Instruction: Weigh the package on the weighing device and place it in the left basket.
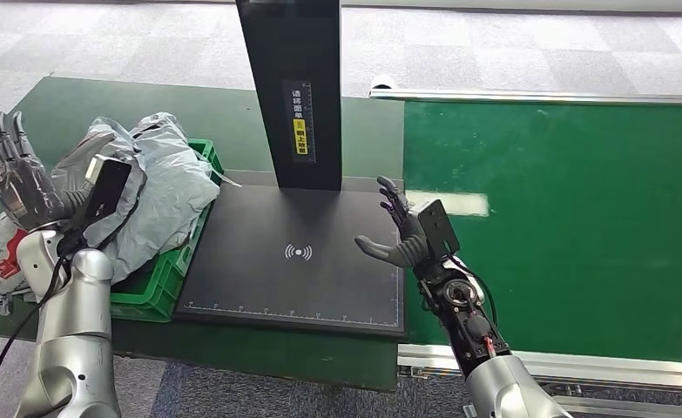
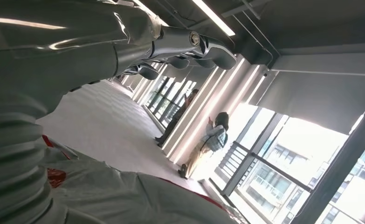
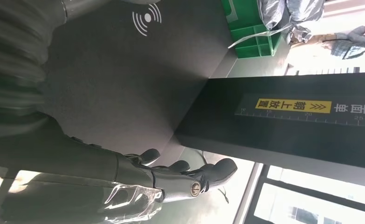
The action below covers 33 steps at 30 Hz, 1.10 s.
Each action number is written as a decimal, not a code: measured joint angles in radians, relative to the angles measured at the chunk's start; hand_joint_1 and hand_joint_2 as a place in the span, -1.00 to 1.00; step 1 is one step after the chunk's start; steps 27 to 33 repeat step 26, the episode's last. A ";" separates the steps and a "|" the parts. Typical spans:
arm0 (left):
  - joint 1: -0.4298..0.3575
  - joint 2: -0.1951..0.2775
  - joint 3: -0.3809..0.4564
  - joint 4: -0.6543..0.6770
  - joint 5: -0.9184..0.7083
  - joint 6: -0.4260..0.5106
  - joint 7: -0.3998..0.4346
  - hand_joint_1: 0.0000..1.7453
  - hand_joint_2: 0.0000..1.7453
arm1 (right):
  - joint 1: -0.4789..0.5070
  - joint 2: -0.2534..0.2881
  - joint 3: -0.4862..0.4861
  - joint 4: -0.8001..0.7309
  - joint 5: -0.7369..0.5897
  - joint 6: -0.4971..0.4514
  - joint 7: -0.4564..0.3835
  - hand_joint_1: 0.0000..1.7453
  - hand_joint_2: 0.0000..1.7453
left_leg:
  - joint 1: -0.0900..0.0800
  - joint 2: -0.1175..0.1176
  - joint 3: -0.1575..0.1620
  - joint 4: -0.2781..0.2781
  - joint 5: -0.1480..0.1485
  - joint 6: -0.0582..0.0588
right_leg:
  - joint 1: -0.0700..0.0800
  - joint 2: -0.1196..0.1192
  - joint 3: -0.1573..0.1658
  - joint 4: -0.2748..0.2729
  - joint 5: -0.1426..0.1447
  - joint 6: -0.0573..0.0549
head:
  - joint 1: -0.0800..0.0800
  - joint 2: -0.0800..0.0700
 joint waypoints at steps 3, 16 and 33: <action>0.016 -0.039 0.031 -0.070 0.027 0.000 -0.092 -1.00 1.00 | -0.001 0.000 0.001 0.004 -0.001 0.000 -0.009 -1.00 1.00 | 0.000 0.000 0.000 0.000 0.000 0.000 | 0.000 0.000 0.000 0.000 0.000 0.000 | 0.000 0.000; 0.035 -0.169 0.175 -0.283 0.207 0.000 -0.376 -1.00 1.00 | -0.001 -0.008 0.001 0.007 -0.011 -0.004 -0.028 -1.00 1.00 | 0.000 0.000 0.000 0.000 0.000 0.000 | 0.000 0.000 0.000 0.000 0.000 0.000 | 0.000 0.000; 0.084 -0.176 0.112 -0.384 0.468 0.000 -0.379 -1.00 1.00 | -0.001 -0.009 0.001 0.009 -0.019 -0.016 -0.040 -1.00 1.00 | 0.000 0.000 0.000 0.000 0.000 0.000 | 0.000 0.000 0.000 0.000 0.000 0.000 | 0.000 0.000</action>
